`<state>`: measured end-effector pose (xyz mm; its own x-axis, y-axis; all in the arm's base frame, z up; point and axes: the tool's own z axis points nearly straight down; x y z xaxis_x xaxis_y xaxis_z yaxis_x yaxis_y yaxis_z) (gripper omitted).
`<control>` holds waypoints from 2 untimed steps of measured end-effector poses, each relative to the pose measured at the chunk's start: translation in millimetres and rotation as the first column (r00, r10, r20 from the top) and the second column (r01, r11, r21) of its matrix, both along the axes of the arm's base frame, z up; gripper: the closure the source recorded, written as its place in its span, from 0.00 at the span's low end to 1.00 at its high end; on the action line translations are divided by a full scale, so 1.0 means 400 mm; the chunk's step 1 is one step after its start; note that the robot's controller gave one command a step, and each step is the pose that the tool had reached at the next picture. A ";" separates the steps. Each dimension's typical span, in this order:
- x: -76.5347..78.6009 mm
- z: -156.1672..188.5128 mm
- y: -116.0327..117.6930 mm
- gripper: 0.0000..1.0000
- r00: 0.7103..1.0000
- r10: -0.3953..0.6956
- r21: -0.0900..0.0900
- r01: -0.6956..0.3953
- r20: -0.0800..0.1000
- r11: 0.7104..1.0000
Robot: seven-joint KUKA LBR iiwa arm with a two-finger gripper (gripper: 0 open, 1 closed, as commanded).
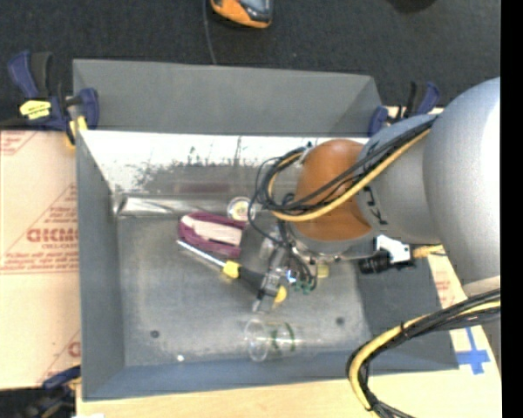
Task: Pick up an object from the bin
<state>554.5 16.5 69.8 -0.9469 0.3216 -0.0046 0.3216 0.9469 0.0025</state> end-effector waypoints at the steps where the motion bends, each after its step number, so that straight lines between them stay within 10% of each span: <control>1: -0.007 0.003 0.031 0.00 0.999 0.043 0.000 -0.043 -0.003 0.999; 2: -0.002 0.002 0.016 0.00 1.000 0.024 0.001 -0.024 -0.001 1.000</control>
Offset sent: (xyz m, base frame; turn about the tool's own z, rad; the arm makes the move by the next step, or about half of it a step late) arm -0.0006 0.0034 0.0005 -0.0112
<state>553.7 22.9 70.7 -0.9543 0.2987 -0.0039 0.2987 0.9543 0.0028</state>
